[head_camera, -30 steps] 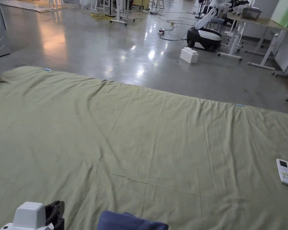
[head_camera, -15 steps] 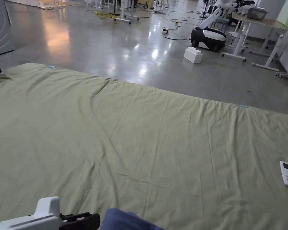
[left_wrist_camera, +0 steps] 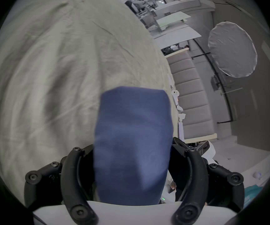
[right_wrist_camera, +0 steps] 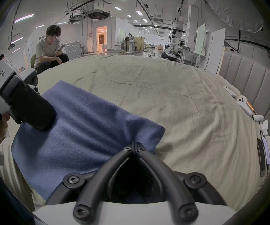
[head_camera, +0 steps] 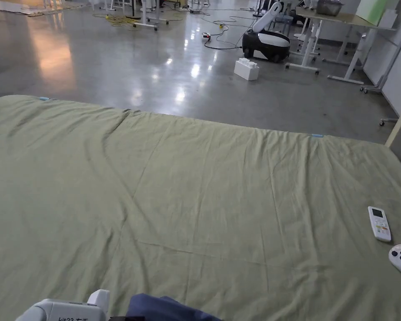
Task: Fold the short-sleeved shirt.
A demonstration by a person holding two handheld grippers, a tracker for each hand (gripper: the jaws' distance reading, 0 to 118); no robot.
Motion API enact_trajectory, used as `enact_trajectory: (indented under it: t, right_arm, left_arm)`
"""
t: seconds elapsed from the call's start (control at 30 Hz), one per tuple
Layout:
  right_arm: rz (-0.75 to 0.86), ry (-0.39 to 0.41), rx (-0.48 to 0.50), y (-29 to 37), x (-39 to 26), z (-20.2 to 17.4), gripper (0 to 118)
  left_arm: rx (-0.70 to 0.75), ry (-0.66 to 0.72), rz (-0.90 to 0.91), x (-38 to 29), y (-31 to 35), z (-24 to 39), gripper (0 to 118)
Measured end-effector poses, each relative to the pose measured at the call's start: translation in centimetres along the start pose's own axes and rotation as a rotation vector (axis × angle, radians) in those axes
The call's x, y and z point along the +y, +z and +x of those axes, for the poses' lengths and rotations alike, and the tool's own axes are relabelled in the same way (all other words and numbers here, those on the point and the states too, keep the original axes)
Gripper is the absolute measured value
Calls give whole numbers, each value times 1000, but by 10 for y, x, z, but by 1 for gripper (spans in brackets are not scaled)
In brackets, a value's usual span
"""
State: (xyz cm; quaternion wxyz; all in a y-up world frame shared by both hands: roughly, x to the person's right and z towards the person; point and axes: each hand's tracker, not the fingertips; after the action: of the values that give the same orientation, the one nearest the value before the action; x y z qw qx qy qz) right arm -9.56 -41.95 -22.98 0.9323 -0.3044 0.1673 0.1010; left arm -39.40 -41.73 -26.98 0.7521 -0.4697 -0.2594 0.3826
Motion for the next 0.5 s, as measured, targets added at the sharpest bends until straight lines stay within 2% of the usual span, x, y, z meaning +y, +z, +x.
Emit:
enact_trajectory:
  t: [0.07,0.13,0.2,0.27,0.37,0.5]
  right_arm:
    - [1,-4,3,0,0,1,1]
    - [-3,-8,2,0,0,2,1]
    - [4,-29,17,0,0,7,1]
    - [9,-27,21,1,1,7,1]
    - [17,-24,27,1,1,6,1]
    - [13,-42,30,2,4,8,1]
  left_arm:
    - [8,-12,20,-2,-6,1,57]
    - [22,-42,26,-6,-12,-3,52]
    - [-23,21,37,-3,-7,-17,48]
    - [-71,69,36,-5,-1,-19,33]
    - [-82,52,55,-9,2,-28,25]
    - [-115,96,70,-15,5,-22,23]
